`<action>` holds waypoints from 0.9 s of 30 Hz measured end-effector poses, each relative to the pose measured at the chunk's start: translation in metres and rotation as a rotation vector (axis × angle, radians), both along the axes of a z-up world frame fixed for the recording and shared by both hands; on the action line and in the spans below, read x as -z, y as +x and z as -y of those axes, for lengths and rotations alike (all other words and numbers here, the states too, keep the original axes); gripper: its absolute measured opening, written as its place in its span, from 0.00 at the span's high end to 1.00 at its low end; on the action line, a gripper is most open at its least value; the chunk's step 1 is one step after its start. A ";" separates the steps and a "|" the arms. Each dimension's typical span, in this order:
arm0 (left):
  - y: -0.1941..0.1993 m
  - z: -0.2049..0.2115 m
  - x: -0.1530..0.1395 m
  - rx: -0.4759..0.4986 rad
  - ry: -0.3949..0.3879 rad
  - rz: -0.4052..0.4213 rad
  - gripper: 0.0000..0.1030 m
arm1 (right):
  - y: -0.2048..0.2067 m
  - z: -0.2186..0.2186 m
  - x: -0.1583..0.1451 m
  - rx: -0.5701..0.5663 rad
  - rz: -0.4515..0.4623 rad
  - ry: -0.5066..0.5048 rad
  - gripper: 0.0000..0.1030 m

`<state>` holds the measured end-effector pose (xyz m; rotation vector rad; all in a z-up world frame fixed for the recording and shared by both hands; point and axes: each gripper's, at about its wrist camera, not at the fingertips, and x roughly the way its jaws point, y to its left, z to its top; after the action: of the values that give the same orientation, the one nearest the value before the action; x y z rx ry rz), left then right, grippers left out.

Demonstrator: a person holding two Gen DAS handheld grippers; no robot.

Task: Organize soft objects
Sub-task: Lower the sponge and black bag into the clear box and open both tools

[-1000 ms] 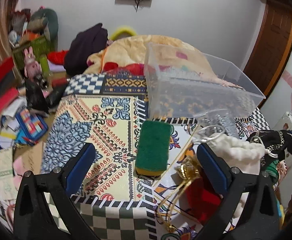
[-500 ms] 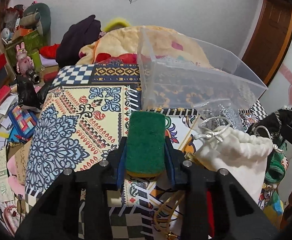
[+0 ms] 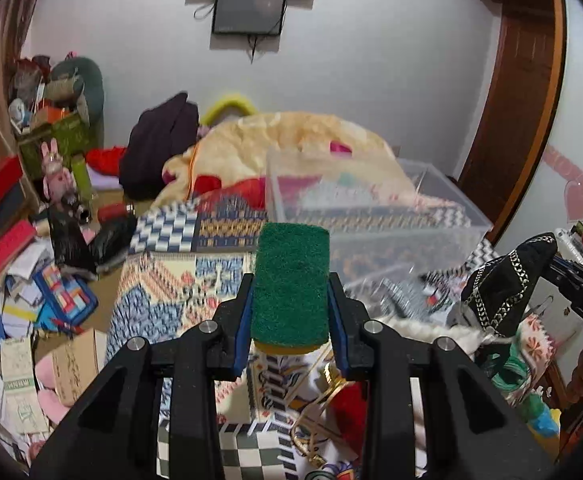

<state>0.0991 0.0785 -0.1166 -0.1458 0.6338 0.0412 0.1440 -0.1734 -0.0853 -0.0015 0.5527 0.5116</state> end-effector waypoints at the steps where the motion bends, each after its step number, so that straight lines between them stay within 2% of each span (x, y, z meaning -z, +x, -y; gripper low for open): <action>1: 0.000 0.001 -0.005 0.005 0.002 0.012 0.68 | 0.001 0.001 -0.005 0.002 0.016 0.006 0.83; 9: 0.012 0.013 -0.042 0.043 0.016 0.093 0.68 | 0.009 -0.002 -0.045 0.017 0.144 0.023 0.83; 15: 0.036 0.021 -0.055 0.068 0.029 0.099 0.68 | 0.022 -0.012 -0.063 0.050 0.207 0.034 0.83; 21: 0.067 0.024 -0.056 0.074 0.036 0.073 0.68 | 0.046 -0.026 -0.061 0.072 0.197 0.028 0.83; 27: 0.107 0.020 -0.037 0.067 0.008 -0.009 0.68 | 0.066 -0.033 -0.043 0.093 0.150 -0.011 0.83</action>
<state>0.2060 0.0584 -0.0800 -0.1169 0.6468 -0.0198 0.2096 -0.1404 -0.0425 -0.0246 0.4067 0.4144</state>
